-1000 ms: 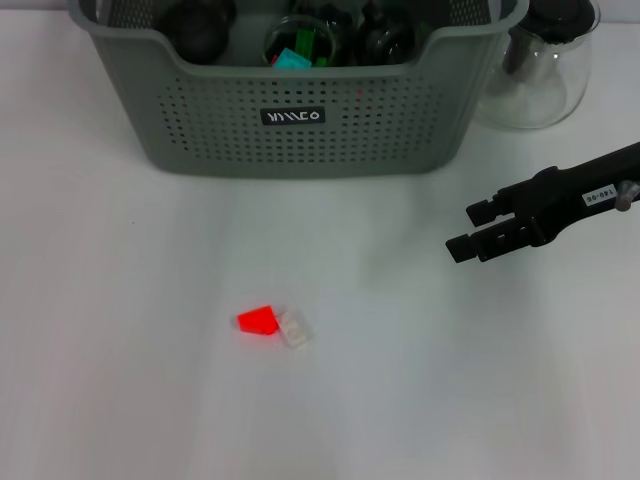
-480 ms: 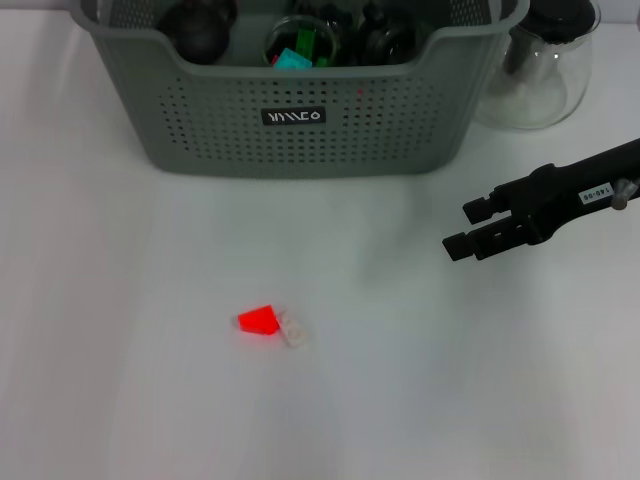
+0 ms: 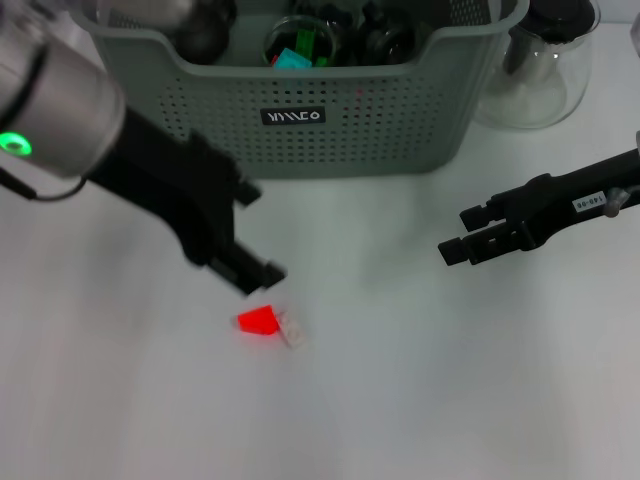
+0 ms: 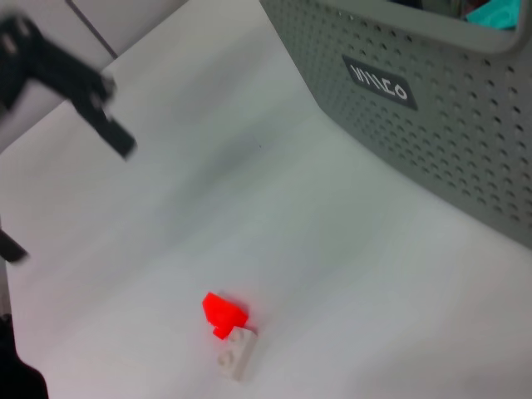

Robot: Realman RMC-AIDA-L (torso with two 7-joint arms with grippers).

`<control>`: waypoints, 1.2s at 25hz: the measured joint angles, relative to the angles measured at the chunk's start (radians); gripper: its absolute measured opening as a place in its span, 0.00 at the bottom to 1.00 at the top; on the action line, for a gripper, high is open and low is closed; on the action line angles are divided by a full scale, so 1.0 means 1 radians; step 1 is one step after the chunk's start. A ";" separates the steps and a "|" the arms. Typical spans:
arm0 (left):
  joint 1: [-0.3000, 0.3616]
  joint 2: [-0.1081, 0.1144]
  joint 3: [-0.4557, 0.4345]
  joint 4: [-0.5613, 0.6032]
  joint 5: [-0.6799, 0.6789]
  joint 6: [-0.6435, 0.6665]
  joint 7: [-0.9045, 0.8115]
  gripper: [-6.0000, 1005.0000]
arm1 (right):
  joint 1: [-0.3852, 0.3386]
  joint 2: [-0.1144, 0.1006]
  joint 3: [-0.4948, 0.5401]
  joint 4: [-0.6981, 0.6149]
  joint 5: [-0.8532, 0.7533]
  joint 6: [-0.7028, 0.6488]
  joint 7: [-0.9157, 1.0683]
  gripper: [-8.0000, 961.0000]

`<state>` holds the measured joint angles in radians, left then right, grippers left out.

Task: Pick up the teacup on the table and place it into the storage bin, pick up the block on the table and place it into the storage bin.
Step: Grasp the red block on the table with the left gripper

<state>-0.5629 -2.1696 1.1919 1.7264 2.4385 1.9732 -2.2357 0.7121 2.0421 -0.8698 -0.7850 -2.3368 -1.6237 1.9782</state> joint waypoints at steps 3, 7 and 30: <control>0.000 -0.001 0.110 -0.040 0.094 -0.006 -0.024 0.91 | 0.000 0.001 0.000 0.008 0.000 0.003 0.007 0.85; -0.013 -0.003 0.273 -0.149 0.186 -0.081 -0.092 0.91 | -0.002 0.001 -0.001 0.008 0.000 0.004 0.014 0.85; -0.121 -0.005 0.487 -0.483 0.231 -0.400 -0.241 0.90 | -0.004 -0.001 0.000 0.007 -0.001 0.019 0.016 0.85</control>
<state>-0.6839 -2.1742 1.6791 1.2438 2.6698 1.5732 -2.4771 0.7081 2.0414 -0.8696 -0.7778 -2.3379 -1.6046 1.9945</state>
